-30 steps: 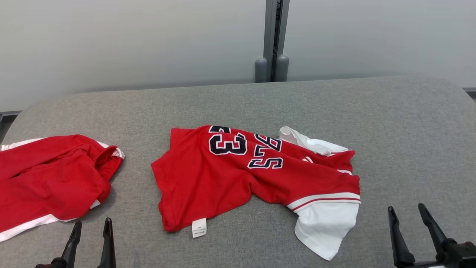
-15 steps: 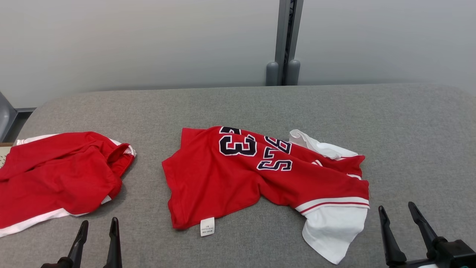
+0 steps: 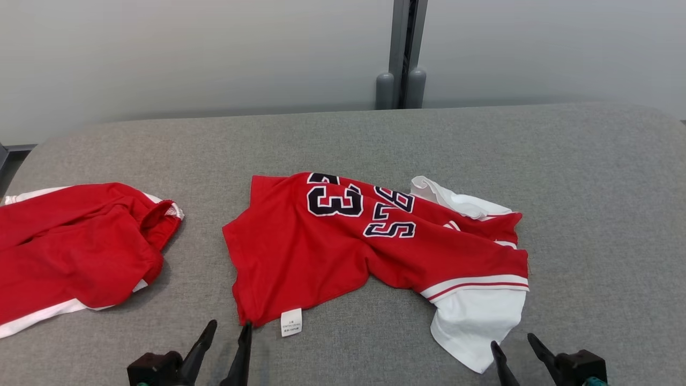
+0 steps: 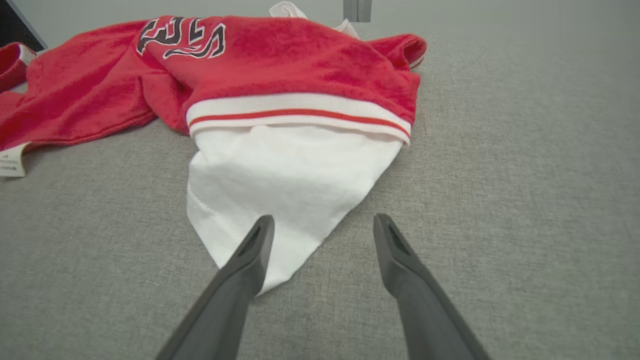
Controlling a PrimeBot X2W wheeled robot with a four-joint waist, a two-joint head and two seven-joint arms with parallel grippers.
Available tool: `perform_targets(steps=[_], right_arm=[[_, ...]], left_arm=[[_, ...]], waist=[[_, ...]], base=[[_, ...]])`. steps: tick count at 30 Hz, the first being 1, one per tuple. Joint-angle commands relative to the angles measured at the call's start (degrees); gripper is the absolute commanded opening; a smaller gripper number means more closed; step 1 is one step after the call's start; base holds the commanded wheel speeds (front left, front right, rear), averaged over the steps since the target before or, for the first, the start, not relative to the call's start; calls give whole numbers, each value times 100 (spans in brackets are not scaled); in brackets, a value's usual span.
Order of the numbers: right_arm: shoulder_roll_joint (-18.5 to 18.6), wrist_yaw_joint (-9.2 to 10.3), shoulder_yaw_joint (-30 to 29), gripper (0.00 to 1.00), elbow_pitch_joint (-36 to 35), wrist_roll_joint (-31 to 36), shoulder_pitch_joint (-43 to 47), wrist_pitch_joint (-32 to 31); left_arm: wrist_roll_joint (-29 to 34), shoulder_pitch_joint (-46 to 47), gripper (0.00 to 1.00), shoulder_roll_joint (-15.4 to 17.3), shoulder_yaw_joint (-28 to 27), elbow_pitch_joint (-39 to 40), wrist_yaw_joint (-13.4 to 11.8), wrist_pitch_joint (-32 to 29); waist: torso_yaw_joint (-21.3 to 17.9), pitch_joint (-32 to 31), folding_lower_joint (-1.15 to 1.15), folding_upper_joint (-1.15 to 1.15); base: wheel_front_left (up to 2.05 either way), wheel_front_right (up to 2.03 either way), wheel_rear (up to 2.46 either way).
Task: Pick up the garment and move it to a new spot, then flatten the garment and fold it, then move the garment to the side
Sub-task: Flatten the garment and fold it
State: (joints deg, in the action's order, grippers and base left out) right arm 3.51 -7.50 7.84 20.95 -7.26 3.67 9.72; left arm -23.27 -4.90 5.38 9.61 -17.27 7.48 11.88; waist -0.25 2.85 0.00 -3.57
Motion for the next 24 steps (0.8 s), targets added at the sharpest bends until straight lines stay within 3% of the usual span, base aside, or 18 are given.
perform_targets(steps=[1,8,24], right_arm=[[16,1,65,100,96,-82,-84,-115],[-36,1,311,100,456,-205,-495,-362],[-69,1,754,100,932,-396,-975,-266]], left_arm=[[-116,139,100,98,119,-43,8,-77],[-521,633,100,276,409,-192,8,-315],[-945,1125,100,550,799,-588,9,-577]], waist=[[-43,97,0,0],[-139,517,0,0],[-171,868,0,0]], base=[[0,0,0],[0,0,0],[0,0,0]])
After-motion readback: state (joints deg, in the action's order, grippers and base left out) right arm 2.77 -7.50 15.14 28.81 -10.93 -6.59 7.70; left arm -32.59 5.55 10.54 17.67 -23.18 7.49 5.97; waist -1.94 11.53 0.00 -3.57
